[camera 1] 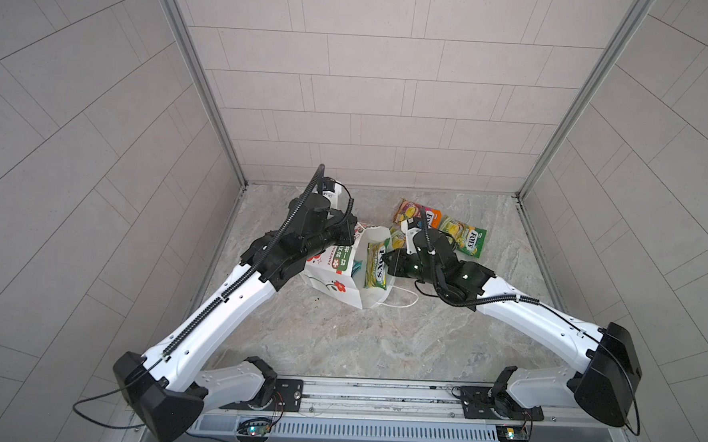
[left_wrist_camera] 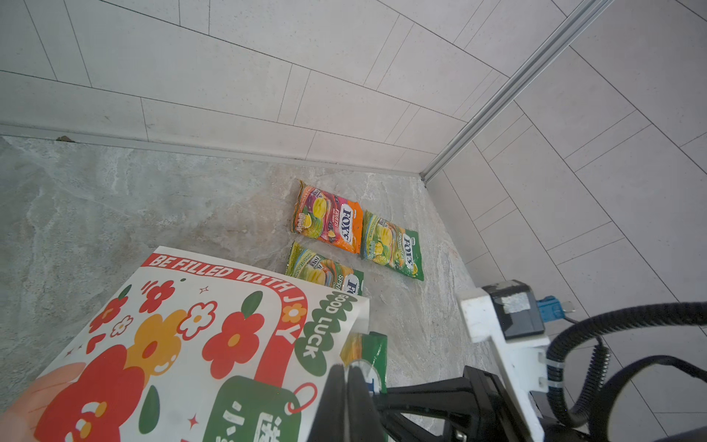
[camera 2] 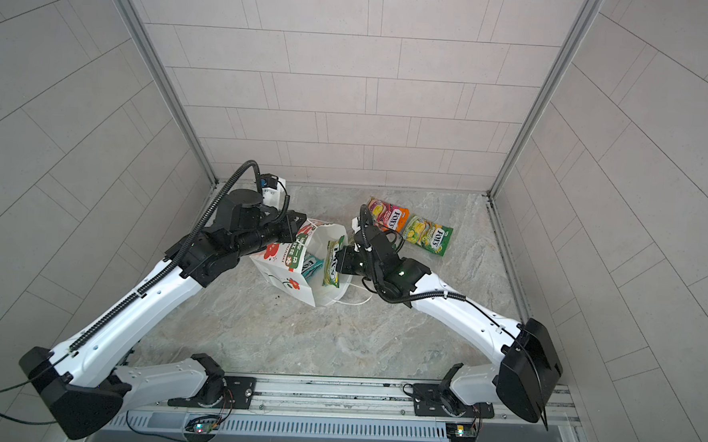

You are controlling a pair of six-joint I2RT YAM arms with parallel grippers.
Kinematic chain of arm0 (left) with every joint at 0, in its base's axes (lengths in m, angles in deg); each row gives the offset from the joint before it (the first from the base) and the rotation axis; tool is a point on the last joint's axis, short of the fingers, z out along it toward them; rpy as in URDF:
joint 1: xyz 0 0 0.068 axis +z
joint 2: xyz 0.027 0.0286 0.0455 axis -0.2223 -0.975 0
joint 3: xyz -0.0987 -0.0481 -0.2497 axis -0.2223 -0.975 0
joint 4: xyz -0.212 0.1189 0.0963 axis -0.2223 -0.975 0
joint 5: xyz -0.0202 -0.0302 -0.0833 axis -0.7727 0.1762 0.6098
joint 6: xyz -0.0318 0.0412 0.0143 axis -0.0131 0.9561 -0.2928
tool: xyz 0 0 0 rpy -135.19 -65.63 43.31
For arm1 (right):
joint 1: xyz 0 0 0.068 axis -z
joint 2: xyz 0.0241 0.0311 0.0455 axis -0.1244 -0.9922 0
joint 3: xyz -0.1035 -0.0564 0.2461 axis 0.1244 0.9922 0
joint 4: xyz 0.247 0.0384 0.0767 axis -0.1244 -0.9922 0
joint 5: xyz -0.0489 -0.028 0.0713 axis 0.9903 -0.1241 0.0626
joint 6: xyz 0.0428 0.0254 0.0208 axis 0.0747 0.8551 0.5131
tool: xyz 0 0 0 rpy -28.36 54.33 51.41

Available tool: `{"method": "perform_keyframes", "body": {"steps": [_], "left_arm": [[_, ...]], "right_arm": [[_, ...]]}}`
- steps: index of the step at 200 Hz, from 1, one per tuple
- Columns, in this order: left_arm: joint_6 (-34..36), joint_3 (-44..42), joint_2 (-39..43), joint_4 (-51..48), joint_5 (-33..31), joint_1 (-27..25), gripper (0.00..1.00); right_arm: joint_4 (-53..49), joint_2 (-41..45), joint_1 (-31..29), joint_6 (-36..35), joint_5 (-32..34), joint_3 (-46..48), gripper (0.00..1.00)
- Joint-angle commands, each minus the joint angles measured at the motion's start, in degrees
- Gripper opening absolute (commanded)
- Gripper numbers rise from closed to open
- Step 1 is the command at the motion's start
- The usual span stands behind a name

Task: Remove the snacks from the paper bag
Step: 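Lift the green pack up out of the bag with the right gripper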

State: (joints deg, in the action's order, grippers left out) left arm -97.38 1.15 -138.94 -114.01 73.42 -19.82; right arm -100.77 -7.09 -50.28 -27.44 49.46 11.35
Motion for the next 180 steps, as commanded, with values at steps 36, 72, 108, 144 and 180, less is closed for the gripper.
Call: {"method": "perform_keyframes", "body": {"steps": [36, 72, 108, 144, 180], "left_arm": [[-0.2, -0.2, -0.1, 0.2, 0.1, 0.0, 0.0], [-0.4, 0.0, -0.6, -0.1, -0.4, 0.0, 0.0], [-0.4, 0.4, -1.2, -0.9, -0.2, 0.0, 0.0], [-0.4, 0.4, -1.5, -1.1, -0.1, 0.0, 0.0], [-0.4, 0.5, -1.6, -1.3, 0.1, 0.0, 0.0]], "right_arm": [[-1.1, 4.9, 1.8, -2.4, -4.5, -1.0, 0.0], [-0.8, 6.3, 3.0, -2.4, -6.6, -1.7, 0.0], [-1.1, 9.2, 5.1, -2.2, -9.6, -2.6, 0.0], [-1.8, 13.0, 8.8, -1.5, -11.8, -2.6, 0.0], [-3.0, 16.8, 15.3, -0.6, -14.7, -1.7, 0.0]]}}
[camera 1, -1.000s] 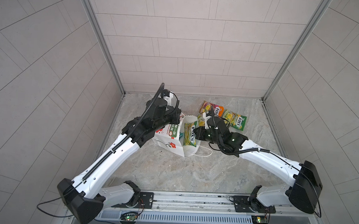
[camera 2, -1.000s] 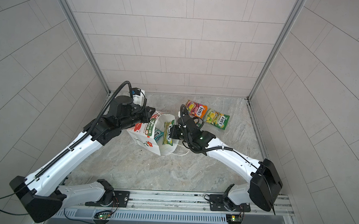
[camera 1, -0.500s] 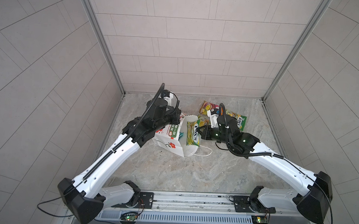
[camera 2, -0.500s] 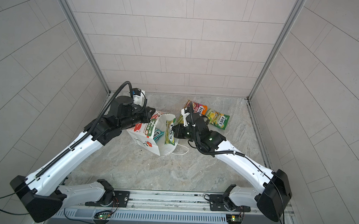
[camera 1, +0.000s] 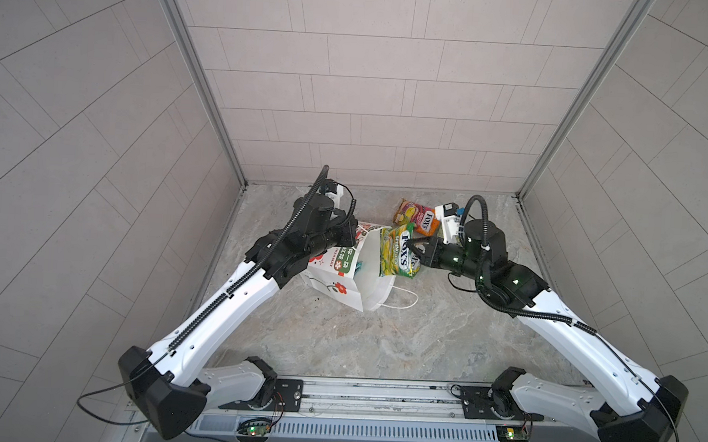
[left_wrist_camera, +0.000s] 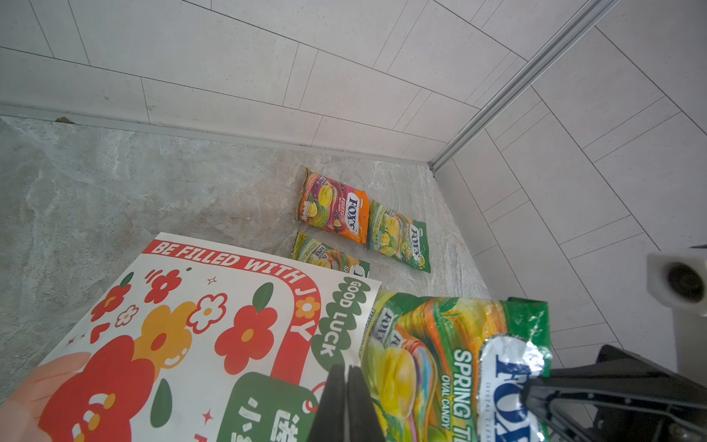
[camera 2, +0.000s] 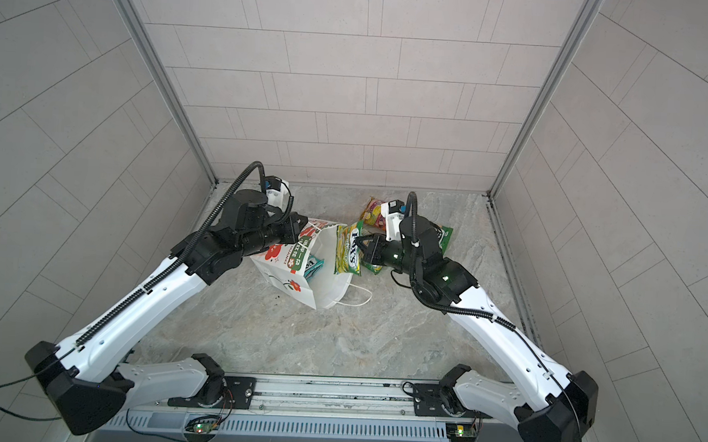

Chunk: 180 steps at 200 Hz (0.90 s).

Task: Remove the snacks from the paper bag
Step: 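Lift the green pack up out of the bag with the right gripper, then lower the green pack onto the table beside the other packs and release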

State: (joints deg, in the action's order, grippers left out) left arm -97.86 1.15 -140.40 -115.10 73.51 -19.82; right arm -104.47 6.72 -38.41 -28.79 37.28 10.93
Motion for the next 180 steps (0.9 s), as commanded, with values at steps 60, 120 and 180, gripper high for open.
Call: {"method": "perform_keyframes", "body": {"steps": [60, 120, 180], "left_arm": [[0.1, 0.6, -0.4, -0.3, 0.1, 0.0, 0.0], [0.1, 0.7, -0.4, -0.5, 0.2, 0.0, 0.0], [0.2, 0.6, -0.1, -0.8, 0.2, 0.0, 0.0]], "right_arm": [[-3.6, 7.9, 15.2, 0.2, -7.5, -0.6, 0.0], [-6.8, 7.7, 23.7, -2.6, -9.2, 2.9, 0.0], [-3.1, 0.0, 26.4, -6.0, -4.6, 7.2, 0.0]]}}
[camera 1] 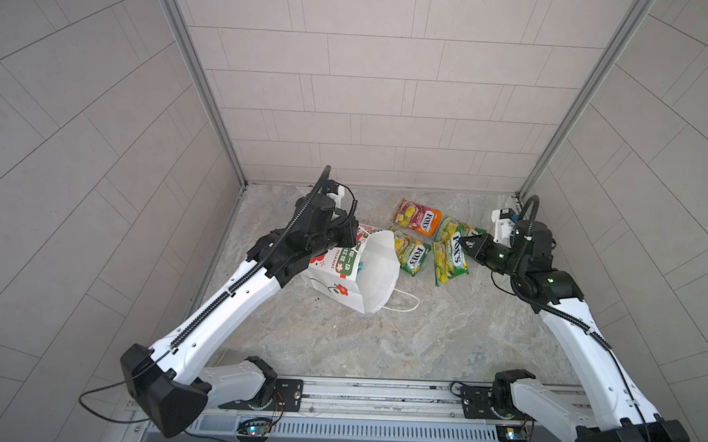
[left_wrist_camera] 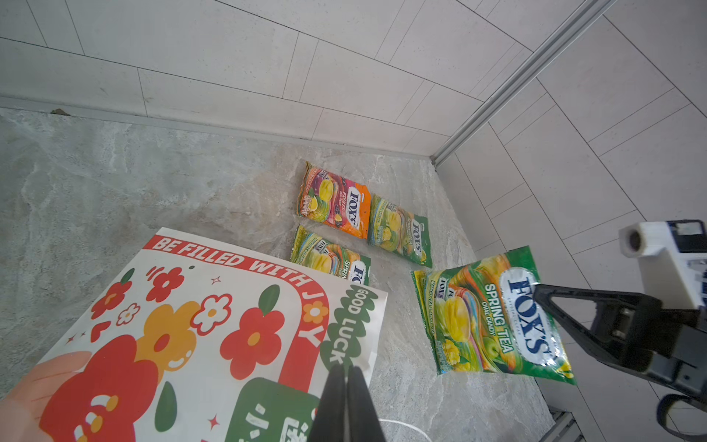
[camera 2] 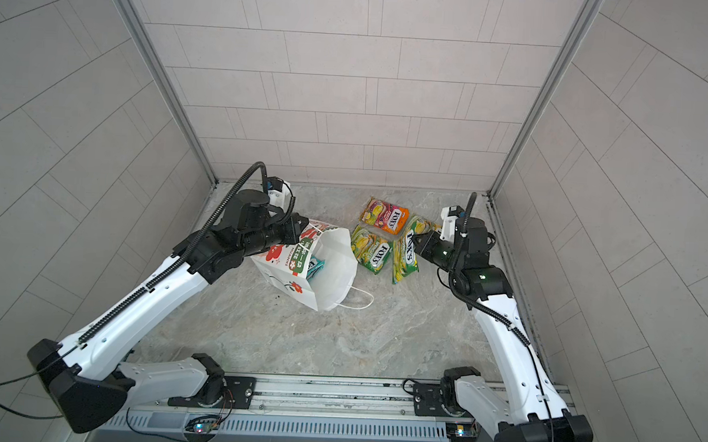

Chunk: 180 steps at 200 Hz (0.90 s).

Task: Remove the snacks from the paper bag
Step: 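Lower the green pack onto the table beside the other packs and release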

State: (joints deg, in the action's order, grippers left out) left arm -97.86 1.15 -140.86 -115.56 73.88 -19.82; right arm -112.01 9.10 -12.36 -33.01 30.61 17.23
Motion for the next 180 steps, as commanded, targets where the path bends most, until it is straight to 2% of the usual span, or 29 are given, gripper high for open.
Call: {"method": "perform_keyframes", "body": {"steps": [1, 54, 93, 147, 180], "left_arm": [[0.2, 0.6, 0.3, -0.3, -0.2, 0.0, 0.0], [0.2, 0.5, 0.4, -0.3, -0.2, 0.0, 0.0], [0.3, 0.5, 0.4, -0.5, 0.0, 0.0, 0.0], [1.1, 0.6, 0.5, -0.8, 0.1, -0.1, 0.0], [1.2, 0.6, 0.5, -0.8, 0.3, 0.0, 0.0]], "right_arm": [[4.7, -2.6, 0.3, -1.8, 2.1, 1.0, 0.0], [15.5, -13.0, 0.3, 1.9, 1.5, 2.4, 0.0], [17.7, -17.6, 0.8, 2.7, 3.2, 3.3, 0.0], [19.6, -21.0, 7.6, -1.1, 0.3, 10.1, 0.0], [19.5, -22.5, 11.7, -4.6, 1.5, 13.7, 0.0]]}}
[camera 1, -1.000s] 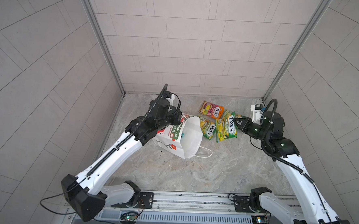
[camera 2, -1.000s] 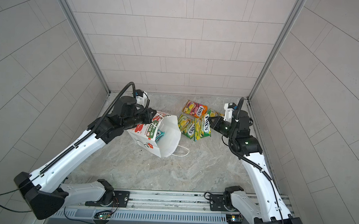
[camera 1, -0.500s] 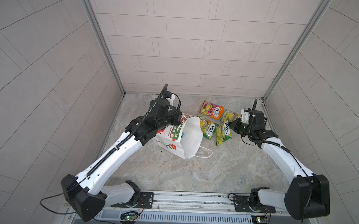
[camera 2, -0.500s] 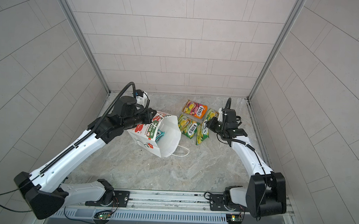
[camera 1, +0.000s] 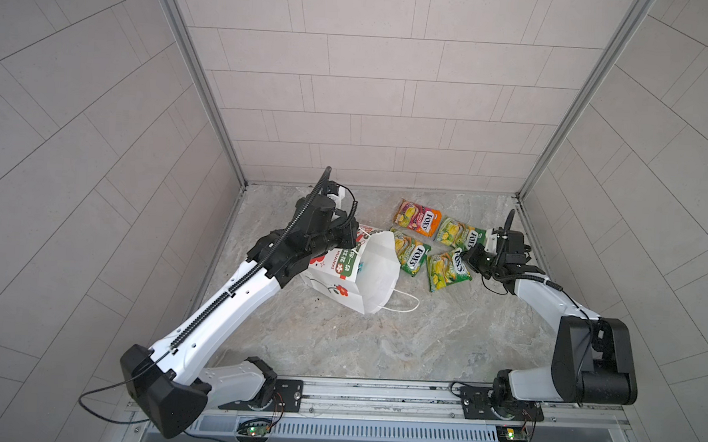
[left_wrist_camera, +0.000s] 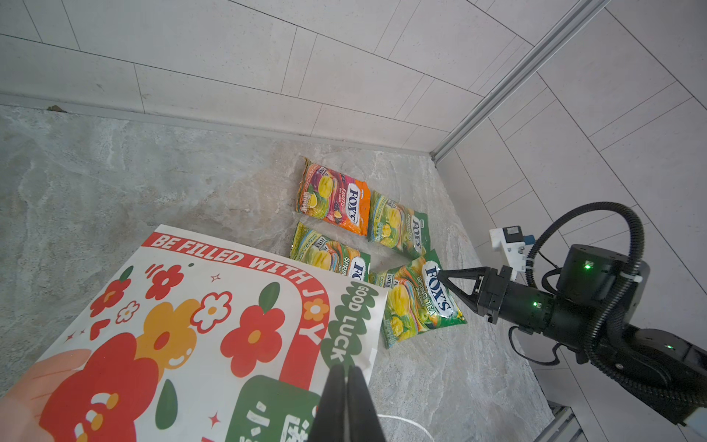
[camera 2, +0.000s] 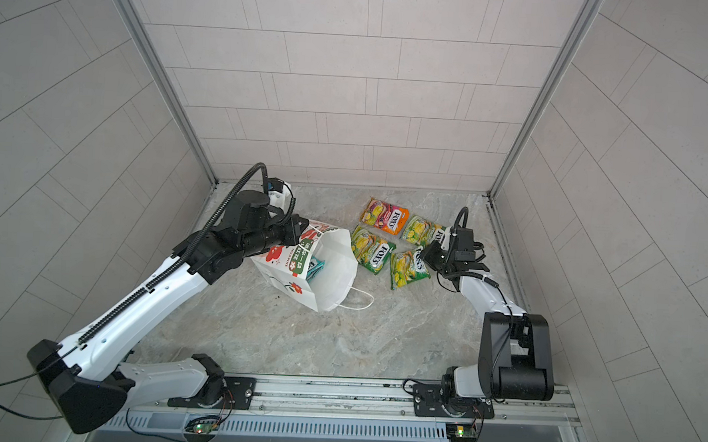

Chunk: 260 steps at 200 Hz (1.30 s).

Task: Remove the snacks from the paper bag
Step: 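Lower the green pack onto the table beside the other packs and release, then move the open right gripper back over the bag and lower it inside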

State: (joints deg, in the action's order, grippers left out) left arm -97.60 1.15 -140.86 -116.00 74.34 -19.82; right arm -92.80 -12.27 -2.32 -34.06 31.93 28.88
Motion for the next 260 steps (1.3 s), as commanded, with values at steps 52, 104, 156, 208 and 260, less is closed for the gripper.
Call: {"method": "perform_keyframes", "body": {"steps": [52, 104, 156, 208, 260], "left_arm": [[1.4, 1.0, 0.6, -0.5, 1.0, 0.0, 0.0], [2.9, 1.0, 1.2, -1.4, 3.8, -0.1, 0.0], [5.7, 1.8, 2.2, -3.7, 9.4, 0.0, 0.0], [6.8, 1.1, 3.6, -4.5, 12.8, 0.0, 0.0], [6.5, 0.4, 4.6, -4.2, 12.1, 0.0, 0.0]], "right_arm": [[0.8, -3.7, 3.2, -4.7, 3.3, 3.9, 0.0], [3.1, -2.3, 3.4, -3.6, 7.5, 6.5, 0.04], [-3.8, 5.5, 3.4, -6.5, 4.8, 5.7, 0.57], [-8.8, 16.4, -2.3, -5.7, -4.3, 4.1, 0.58], [-4.9, 21.7, -23.0, -4.9, -2.0, 3.7, 0.57]]}}
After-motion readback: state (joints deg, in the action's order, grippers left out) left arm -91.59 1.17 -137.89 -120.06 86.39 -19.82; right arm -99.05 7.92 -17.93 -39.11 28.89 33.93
